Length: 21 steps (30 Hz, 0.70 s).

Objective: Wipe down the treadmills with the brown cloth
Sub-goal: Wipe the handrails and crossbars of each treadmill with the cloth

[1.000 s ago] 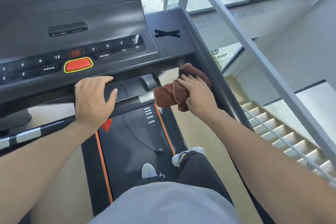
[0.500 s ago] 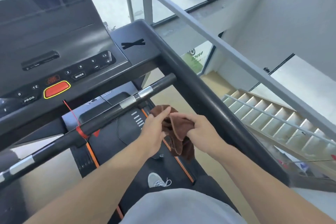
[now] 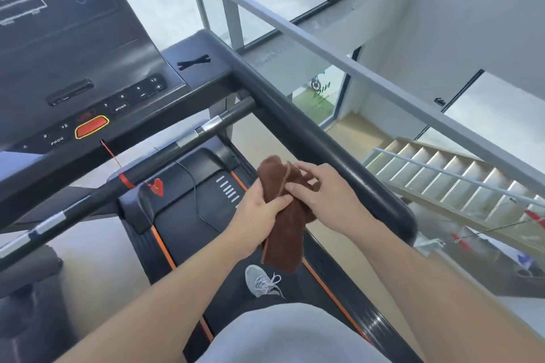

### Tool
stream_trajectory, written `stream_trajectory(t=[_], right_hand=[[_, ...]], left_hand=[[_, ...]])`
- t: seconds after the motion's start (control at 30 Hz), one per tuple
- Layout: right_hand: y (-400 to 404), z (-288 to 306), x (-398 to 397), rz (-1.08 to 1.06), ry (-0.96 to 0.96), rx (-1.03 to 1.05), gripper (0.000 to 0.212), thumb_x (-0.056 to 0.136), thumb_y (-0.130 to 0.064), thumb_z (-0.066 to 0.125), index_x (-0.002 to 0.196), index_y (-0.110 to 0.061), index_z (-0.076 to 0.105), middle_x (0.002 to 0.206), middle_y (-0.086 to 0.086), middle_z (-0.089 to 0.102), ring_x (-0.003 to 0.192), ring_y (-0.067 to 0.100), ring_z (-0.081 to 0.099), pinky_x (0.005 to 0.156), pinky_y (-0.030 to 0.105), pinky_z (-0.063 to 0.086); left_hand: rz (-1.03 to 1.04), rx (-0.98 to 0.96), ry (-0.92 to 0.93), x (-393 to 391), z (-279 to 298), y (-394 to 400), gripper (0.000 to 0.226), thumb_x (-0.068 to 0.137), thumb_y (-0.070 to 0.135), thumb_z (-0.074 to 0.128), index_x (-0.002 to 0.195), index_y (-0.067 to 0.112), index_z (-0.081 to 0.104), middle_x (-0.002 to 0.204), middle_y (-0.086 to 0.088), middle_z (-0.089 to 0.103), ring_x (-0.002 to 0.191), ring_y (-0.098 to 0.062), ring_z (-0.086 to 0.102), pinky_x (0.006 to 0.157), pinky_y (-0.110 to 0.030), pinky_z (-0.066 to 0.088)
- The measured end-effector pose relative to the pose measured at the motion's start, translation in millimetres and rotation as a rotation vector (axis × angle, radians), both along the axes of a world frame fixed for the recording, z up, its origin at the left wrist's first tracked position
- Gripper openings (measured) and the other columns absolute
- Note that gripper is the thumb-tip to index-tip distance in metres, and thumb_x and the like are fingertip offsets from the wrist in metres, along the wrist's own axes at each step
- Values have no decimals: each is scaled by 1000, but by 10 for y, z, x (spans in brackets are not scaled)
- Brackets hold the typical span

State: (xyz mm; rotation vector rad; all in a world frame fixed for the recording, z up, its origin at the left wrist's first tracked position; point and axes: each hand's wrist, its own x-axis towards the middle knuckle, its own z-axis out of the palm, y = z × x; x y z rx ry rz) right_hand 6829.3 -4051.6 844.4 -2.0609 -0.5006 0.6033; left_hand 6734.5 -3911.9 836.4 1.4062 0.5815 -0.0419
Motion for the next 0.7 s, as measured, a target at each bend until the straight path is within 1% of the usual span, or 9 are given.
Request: stream_trajectory(t=[0.07, 0.1, 0.17, 0.23, 0.3, 0.37, 0.53, 0.6, 0.7], right_hand=[[-162, 3, -83, 29, 47, -35, 14, 90, -50, 72, 104, -51, 73, 104, -10, 63, 96, 5, 63, 87, 29, 50], [-247, -1, -142, 10, 72, -31, 11, 89, -50, 74, 98, -45, 75, 101, -12, 67, 94, 4, 64, 87, 30, 51], [-399, -31, -269, -77, 77, 8, 16, 84, -46, 80, 89, -33, 72, 92, -14, 72, 88, 2, 66, 83, 31, 52], [-528, -80, -395, -172, 50, 51, 25, 81, -41, 83, 83, -27, 62, 83, -12, 70, 82, 7, 65, 79, 31, 51], [-628, -130, -503, -208, 38, 97, 28, 80, -36, 85, 81, -26, 60, 79, -12, 69, 78, 7, 65, 76, 28, 49], [-705, -178, -571, -216, 50, 146, 22, 80, -30, 87, 84, -30, 66, 82, -15, 72, 82, 3, 67, 77, 23, 49], [-810, -157, -589, -161, 161, 256, 18, 87, -13, 81, 99, -25, 79, 92, -10, 78, 87, 7, 72, 80, 26, 55], [-808, -148, -568, -184, 132, 227, 15, 89, -14, 79, 93, -29, 77, 91, -12, 77, 86, 5, 71, 80, 21, 52], [-775, -159, -604, -204, 55, 188, 14, 91, -17, 74, 89, -30, 69, 97, -11, 75, 99, 9, 68, 93, 31, 50]], left_hand=[[15, -36, 9, -119, 14, -190, 40, 90, 34, 67, 129, 26, 67, 122, -2, 74, 117, -25, 69, 105, -51, 52], [45, -56, 24, -177, 31, -285, 38, 92, 44, 64, 126, 28, 70, 121, -1, 75, 116, -23, 69, 106, -51, 51], [130, 31, 52, -268, 67, -458, 33, 101, 54, 53, 118, 34, 74, 113, 8, 76, 109, -13, 71, 103, -44, 53], [236, 149, 24, -327, 84, -596, 28, 107, 42, 50, 110, 31, 75, 101, 11, 77, 97, -6, 71, 95, -37, 55], [297, 131, -2, -335, 74, -660, 17, 105, 25, 56, 105, 20, 73, 96, 1, 77, 91, -13, 72, 92, -42, 58], [280, 70, 11, -330, 62, -671, 8, 102, 14, 62, 105, 15, 69, 98, -6, 78, 92, -21, 72, 94, -49, 58], [193, -2, 107, -293, -7, -537, 15, 96, 12, 65, 108, 16, 73, 104, -7, 78, 104, -34, 73, 92, -54, 59], [194, 13, 99, -249, -21, -462, 14, 96, 11, 65, 104, 18, 75, 101, -6, 79, 101, -31, 74, 92, -52, 59], [220, 83, 78, -193, -36, -363, 12, 97, 11, 67, 97, 20, 74, 95, -1, 79, 96, -24, 74, 90, -46, 60]])
